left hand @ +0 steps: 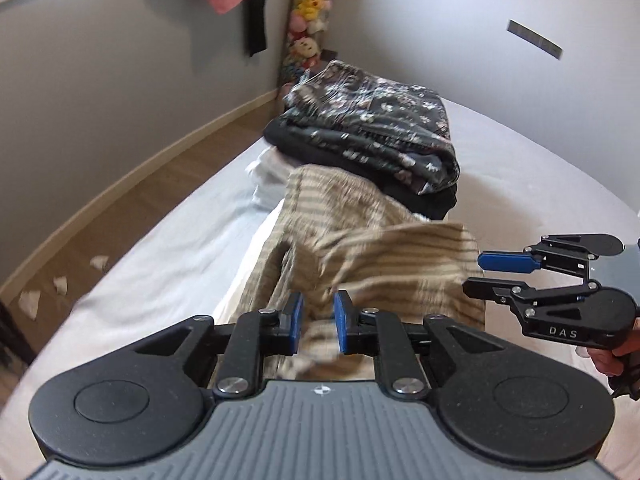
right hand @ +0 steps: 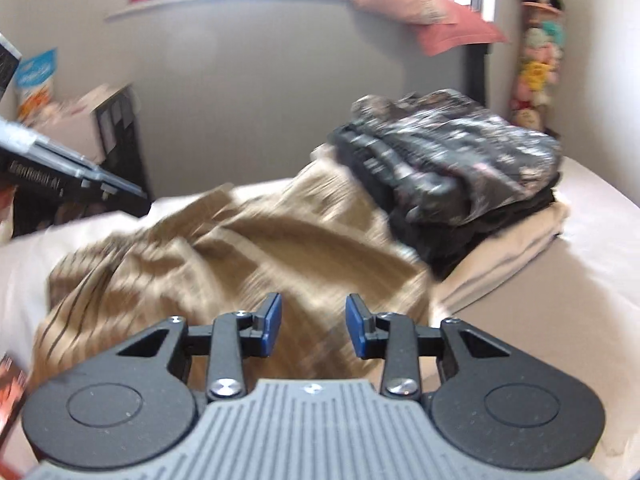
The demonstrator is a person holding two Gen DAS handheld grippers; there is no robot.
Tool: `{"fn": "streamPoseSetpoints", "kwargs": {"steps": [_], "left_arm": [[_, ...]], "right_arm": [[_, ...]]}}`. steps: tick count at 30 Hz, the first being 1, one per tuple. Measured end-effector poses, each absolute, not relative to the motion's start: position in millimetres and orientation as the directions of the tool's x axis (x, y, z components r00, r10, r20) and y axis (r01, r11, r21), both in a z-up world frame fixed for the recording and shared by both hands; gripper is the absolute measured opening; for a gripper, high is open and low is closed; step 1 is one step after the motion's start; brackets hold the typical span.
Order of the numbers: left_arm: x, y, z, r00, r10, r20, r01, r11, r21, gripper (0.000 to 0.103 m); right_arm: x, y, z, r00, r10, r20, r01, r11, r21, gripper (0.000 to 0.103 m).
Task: Fold clothes
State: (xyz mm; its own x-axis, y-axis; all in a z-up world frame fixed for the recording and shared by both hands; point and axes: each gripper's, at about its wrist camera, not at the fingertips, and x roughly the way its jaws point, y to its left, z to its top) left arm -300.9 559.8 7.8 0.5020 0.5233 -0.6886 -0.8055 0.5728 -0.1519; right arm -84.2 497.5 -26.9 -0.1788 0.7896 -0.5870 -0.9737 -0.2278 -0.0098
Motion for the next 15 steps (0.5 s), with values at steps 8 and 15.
{"fn": "streamPoseSetpoints", "kwargs": {"steps": [8,15], "left_arm": [[-237,608,-14,0.539,0.505,-0.674,-0.739,0.667,-0.091,0.019],[-205,647,-49,0.493,0.496,-0.715,-0.753,0.655,-0.064,0.019]], "right_arm": [[-71,540,-45,-0.113,0.826,-0.552,-0.993,-0.112,0.036,0.039],[-59,570,-82,-0.127,0.804,-0.581,-0.992,-0.086,0.097,0.038]]}}
